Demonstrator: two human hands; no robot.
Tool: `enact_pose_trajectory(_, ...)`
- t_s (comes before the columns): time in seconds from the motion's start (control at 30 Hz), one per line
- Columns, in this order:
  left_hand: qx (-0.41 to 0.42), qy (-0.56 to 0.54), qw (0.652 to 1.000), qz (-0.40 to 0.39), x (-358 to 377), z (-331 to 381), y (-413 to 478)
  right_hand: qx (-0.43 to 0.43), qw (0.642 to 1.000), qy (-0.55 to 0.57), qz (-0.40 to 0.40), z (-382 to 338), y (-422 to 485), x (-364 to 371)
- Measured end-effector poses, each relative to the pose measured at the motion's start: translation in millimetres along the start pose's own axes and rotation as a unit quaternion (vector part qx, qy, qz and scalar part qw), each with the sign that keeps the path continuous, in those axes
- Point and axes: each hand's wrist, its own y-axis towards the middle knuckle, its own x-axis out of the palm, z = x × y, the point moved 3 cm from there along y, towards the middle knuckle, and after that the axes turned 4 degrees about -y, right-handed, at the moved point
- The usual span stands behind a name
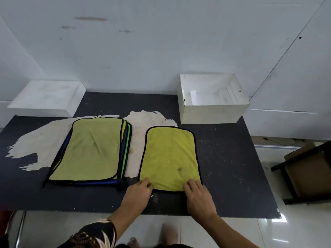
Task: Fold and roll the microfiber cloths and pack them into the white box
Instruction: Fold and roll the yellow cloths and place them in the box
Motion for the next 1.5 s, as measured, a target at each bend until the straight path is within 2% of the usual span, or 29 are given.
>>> enact_pose_trajectory(0.1,-0.051,-0.027,0.998,0.028,1,1,-2,0.016,0.999,-0.005,0.042,-1,3,0)
enact_pose_trajectory(0.2,-0.088,-0.035,0.995,0.038,-1,-1,-6,0.036,0.998,-0.005,0.049,0,10,0)
enact_pose_trajectory(0.47,-0.092,-0.034,0.995,0.031,1,-9,-2,0.034,0.999,-0.015,0.034,11,17,5)
enact_pose_trajectory(0.63,-0.104,-0.087,0.99,0.035,1,-8,0,0.06,0.997,0.005,0.049,26,15,2)
enact_pose_trajectory(0.8,-0.142,-0.143,0.977,0.065,-3,-6,12,0.033,0.997,0.035,0.062,44,16,3)
enact_pose_trajectory(0.97,-0.156,-0.138,0.977,0.049,-4,-4,14,-0.027,0.998,0.04,0.029,52,12,0)
enact_pose_trajectory(1.1,-0.125,-0.12,0.985,0.009,0,1,11,-0.065,0.996,0.059,0.017,57,13,-2)
enact_pose_trajectory(1.23,-0.106,-0.116,0.987,-0.027,9,1,7,-0.05,0.997,0.06,0.017,60,10,-4)
enact_pose_trajectory(1.5,-0.023,-0.111,0.994,0.001,8,-3,-17,-0.003,0.995,0.079,0.059,57,-17,6)
